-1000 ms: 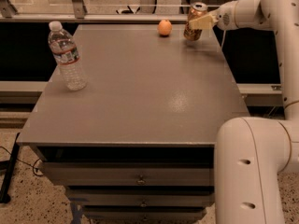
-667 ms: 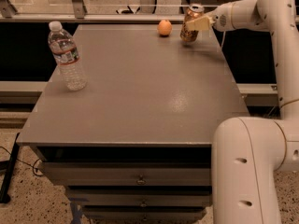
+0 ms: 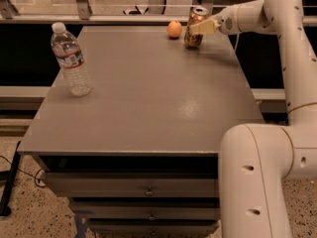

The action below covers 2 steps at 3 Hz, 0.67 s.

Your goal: Move orange can near orange

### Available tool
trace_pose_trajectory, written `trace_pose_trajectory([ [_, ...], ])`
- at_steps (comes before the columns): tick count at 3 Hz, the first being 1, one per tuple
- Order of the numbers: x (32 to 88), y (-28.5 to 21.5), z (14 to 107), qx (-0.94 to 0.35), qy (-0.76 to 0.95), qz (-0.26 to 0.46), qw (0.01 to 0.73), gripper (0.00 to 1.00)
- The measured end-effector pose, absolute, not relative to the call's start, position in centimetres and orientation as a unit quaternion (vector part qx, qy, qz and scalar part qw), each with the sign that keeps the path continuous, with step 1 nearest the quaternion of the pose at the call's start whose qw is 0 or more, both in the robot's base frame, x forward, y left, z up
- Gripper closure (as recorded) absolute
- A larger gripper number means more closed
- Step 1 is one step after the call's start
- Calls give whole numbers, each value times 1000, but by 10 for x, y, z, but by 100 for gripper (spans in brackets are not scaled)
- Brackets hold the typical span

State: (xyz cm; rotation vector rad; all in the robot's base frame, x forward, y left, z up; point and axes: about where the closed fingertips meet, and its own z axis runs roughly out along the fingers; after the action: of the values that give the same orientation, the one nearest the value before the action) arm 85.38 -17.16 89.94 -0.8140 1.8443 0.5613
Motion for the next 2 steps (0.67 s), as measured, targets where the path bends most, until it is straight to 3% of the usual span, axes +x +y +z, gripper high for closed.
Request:
trace_pose_trajectory([
  [2,853,-161,897,-345,761,237,495,59],
])
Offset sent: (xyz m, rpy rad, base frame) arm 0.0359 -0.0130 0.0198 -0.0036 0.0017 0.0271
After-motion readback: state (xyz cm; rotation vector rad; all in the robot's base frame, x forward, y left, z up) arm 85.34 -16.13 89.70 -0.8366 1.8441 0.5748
